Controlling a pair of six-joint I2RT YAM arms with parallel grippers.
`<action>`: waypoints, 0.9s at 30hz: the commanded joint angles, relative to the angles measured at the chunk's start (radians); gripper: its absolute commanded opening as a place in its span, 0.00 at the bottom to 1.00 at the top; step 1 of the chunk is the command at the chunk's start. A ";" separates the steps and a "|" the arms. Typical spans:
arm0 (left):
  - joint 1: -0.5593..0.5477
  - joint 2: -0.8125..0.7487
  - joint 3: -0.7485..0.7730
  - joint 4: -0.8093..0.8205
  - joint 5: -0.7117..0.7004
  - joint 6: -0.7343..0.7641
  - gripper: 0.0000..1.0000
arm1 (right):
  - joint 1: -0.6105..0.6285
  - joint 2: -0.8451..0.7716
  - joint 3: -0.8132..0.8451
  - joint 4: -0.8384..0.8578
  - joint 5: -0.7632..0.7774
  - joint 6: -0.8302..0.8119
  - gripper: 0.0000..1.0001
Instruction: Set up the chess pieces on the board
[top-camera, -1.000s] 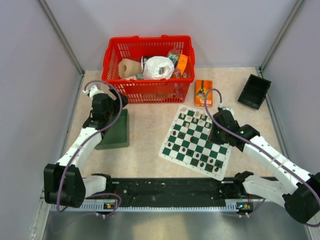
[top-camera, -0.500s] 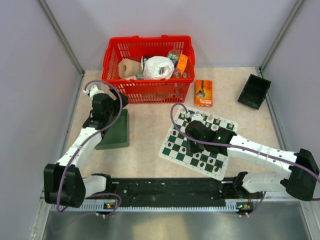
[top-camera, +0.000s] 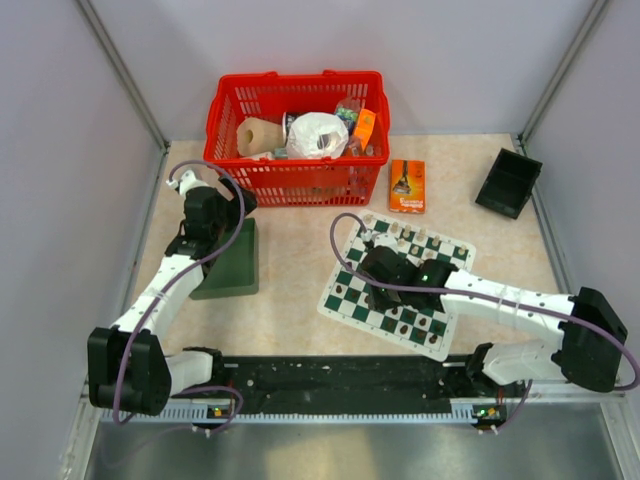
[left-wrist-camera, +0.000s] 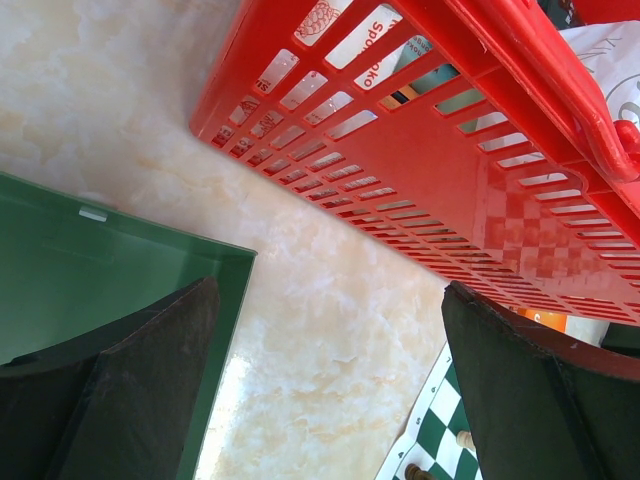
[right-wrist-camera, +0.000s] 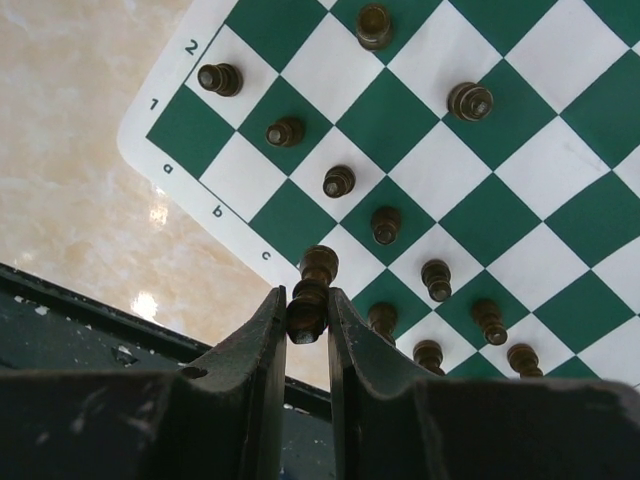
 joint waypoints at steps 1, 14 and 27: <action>0.006 -0.008 0.001 0.046 -0.002 0.004 0.99 | 0.023 0.014 -0.014 0.042 -0.011 0.012 0.04; 0.006 -0.005 -0.002 0.051 0.001 0.001 0.99 | 0.038 0.041 -0.042 0.049 -0.040 0.027 0.04; 0.006 -0.005 -0.007 0.049 -0.004 0.004 0.99 | 0.037 0.076 -0.031 0.017 -0.038 0.019 0.04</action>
